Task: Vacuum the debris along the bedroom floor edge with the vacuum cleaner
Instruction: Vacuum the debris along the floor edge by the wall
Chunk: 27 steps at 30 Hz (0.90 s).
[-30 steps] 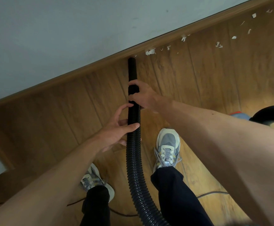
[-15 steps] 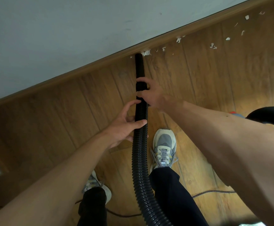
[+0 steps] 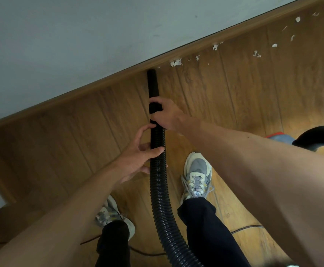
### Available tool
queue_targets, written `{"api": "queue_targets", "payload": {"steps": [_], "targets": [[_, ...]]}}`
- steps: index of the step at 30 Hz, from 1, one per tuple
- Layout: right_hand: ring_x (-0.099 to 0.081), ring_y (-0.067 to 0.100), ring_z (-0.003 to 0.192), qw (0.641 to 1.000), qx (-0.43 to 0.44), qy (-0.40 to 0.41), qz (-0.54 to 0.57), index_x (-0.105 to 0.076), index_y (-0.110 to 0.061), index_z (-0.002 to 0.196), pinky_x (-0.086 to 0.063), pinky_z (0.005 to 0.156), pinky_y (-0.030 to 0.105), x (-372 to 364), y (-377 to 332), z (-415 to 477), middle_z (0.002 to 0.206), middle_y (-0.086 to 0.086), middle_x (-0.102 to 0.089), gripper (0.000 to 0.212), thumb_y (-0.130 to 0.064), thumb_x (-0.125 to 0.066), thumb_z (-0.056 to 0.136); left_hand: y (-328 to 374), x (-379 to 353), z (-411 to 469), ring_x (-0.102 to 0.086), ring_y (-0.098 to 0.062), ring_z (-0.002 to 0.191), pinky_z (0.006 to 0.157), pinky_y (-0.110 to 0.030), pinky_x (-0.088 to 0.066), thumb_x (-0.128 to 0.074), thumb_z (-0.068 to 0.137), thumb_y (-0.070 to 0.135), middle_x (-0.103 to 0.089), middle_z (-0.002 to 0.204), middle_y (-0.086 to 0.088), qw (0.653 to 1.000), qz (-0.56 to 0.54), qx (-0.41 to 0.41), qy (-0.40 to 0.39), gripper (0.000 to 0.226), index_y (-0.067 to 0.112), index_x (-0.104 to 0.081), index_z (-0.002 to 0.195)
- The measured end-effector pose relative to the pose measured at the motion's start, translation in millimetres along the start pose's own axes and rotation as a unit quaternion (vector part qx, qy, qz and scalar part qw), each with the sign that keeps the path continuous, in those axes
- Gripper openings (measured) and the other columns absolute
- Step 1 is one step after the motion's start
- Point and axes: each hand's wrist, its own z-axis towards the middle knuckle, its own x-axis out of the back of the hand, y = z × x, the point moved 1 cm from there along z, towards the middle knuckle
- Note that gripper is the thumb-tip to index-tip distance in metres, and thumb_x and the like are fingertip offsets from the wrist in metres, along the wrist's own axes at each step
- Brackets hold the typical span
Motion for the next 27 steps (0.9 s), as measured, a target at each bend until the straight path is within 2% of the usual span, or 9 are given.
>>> {"api": "queue_targets", "payload": {"steps": [2,6,9,13,16,19,27], "targets": [[-0.058,0.020,0.105,1.000,-0.003,0.002,0.005,-0.049,-0.029,0.142,-0.057,0.075,0.028,1,2,-1,0.131,0.006,-0.054,0.058,-0.003,-0.053,0.091,0,-1,1,-0.070,-0.037,0.104,0.082,-0.059,-0.058,-0.069,0.090,0.007,-0.069,0.124,-0.014,1.000,-0.002,0.001,-0.002,0.061,0.049,-0.049,0.129],[-0.060,0.020,0.104,1.000,-0.001,0.018,0.011,-0.054,-0.031,0.138,-0.056,0.071,0.027,12,9,-2,0.130,0.005,-0.056,0.058,-0.002,-0.052,0.088,3,-15,7,-0.072,-0.038,0.098,0.081,-0.060,-0.058,-0.068,0.091,0.007,-0.068,0.124,-0.015,1.000,0.006,-0.003,-0.015,0.061,0.047,-0.047,0.131],[-0.059,0.019,0.102,0.999,0.001,0.037,0.018,-0.054,-0.030,0.139,-0.050,0.064,0.022,25,14,-5,0.129,0.004,-0.055,0.057,-0.002,-0.053,0.089,5,-26,14,-0.073,-0.036,0.093,0.079,-0.059,-0.059,-0.067,0.092,0.006,-0.068,0.123,-0.016,1.000,0.005,-0.007,-0.023,0.062,0.046,-0.045,0.134],[-0.059,0.014,0.092,0.994,-0.009,0.096,0.058,-0.052,-0.029,0.140,-0.053,0.065,0.022,43,21,-10,0.119,0.003,-0.053,0.055,-0.003,-0.054,0.091,13,-35,21,-0.073,-0.035,0.092,0.080,-0.061,-0.059,-0.067,0.093,0.006,-0.071,0.119,-0.015,0.999,0.016,-0.016,-0.024,0.064,0.047,-0.045,0.136],[-0.060,0.019,0.098,0.990,-0.015,0.122,0.067,-0.054,-0.031,0.138,-0.057,0.077,0.031,49,24,-11,0.119,0.004,-0.056,0.054,-0.004,-0.056,0.090,19,-40,23,-0.071,-0.036,0.101,0.082,-0.062,-0.058,-0.068,0.093,0.006,-0.071,0.118,-0.015,0.999,0.031,-0.014,-0.032,0.064,0.048,-0.045,0.136],[-0.060,0.020,0.102,0.990,-0.016,0.125,0.059,-0.053,-0.031,0.138,-0.058,0.085,0.037,50,23,-12,0.122,0.005,-0.056,0.054,-0.005,-0.056,0.090,21,-42,22,-0.069,-0.040,0.107,0.083,-0.064,-0.056,-0.068,0.093,0.007,-0.070,0.120,-0.016,0.999,0.033,-0.009,-0.031,0.064,0.048,-0.046,0.135],[-0.056,0.020,0.105,0.998,-0.010,0.063,0.022,-0.048,-0.028,0.143,-0.055,0.074,0.029,26,10,-9,0.136,0.007,-0.051,0.058,-0.003,-0.053,0.091,11,-23,9,-0.073,-0.036,0.095,0.081,-0.062,-0.058,-0.067,0.092,0.006,-0.069,0.121,-0.017,1.000,0.007,0.003,-0.029,0.063,0.047,-0.045,0.134]]}}
